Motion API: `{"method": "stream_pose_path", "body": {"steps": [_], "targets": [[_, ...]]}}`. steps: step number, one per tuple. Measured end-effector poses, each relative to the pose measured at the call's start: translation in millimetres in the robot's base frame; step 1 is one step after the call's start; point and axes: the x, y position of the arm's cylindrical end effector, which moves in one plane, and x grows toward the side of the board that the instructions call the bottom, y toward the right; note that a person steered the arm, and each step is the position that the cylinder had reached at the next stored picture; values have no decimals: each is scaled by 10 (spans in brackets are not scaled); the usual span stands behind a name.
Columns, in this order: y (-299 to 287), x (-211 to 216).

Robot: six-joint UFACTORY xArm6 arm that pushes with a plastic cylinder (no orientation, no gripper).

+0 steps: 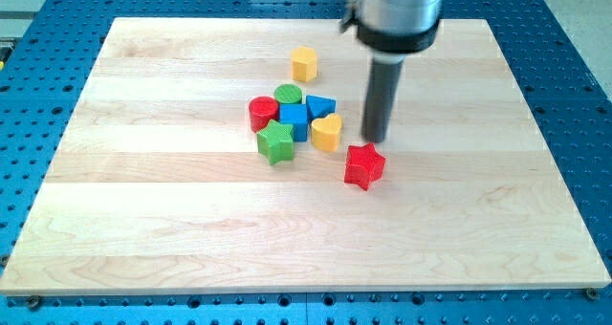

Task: Place the yellow hexagon below to the green star

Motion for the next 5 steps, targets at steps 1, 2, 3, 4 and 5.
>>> {"method": "stream_pose_path", "body": {"steps": [1, 2, 3, 4, 5], "targets": [[201, -1002], [-520, -1693], [-806, -1172], [-544, -1114], [-1478, -842]]}}
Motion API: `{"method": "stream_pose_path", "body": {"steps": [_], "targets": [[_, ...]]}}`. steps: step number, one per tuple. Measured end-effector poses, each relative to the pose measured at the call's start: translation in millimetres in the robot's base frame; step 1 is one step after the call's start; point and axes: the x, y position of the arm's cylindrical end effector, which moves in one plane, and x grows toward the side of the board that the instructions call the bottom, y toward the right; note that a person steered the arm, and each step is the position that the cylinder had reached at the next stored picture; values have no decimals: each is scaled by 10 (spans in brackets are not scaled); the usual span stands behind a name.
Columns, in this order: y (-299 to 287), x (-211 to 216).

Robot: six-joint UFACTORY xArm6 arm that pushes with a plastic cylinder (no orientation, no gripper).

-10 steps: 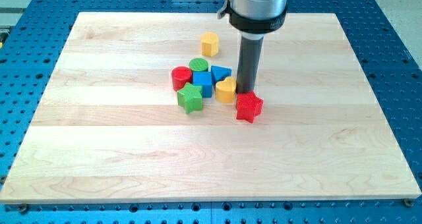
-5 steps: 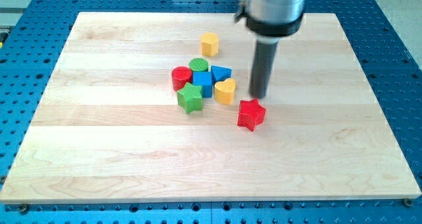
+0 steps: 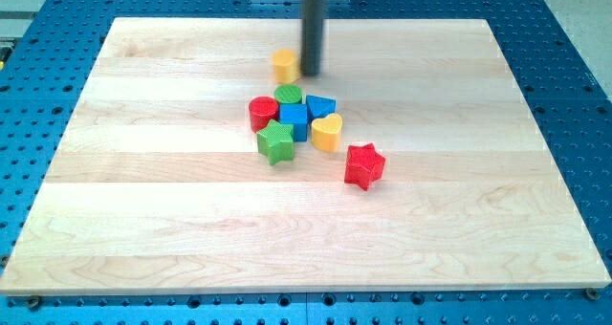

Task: Place the yellow hexagon below to the green star

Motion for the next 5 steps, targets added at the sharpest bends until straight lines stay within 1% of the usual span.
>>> {"method": "stream_pose_path", "body": {"steps": [1, 2, 3, 4, 5], "targets": [[-1279, 395], [-1031, -282], [-1754, -542], [-1536, 189], [-1468, 259]]}}
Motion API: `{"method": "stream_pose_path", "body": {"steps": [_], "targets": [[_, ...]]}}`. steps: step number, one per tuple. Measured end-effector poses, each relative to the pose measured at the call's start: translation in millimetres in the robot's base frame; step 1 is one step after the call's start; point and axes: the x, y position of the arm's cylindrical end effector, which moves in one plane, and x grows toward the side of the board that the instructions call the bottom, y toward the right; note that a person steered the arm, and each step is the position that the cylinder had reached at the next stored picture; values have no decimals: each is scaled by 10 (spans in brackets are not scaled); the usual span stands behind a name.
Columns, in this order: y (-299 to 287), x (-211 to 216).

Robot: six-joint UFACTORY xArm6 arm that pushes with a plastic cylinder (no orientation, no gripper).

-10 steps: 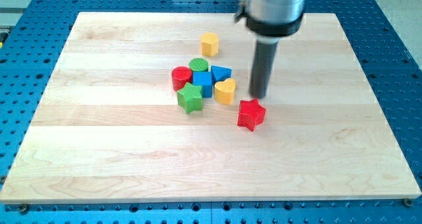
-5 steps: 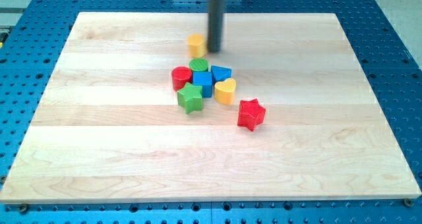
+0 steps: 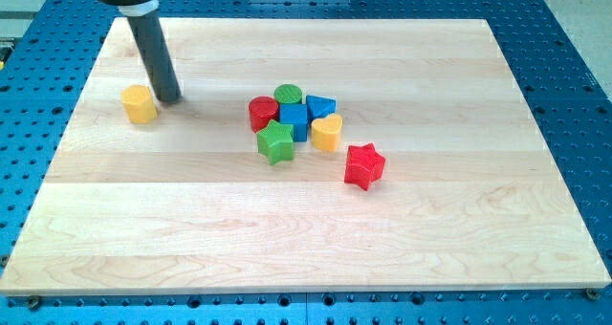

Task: Place the yellow hexagon below to the green star

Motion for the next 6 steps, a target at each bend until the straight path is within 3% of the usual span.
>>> {"method": "stream_pose_path", "body": {"steps": [1, 2, 3, 4, 6], "targets": [[-304, -373], [-552, 345], [-410, 634], [24, 1291], [-570, 328]]}}
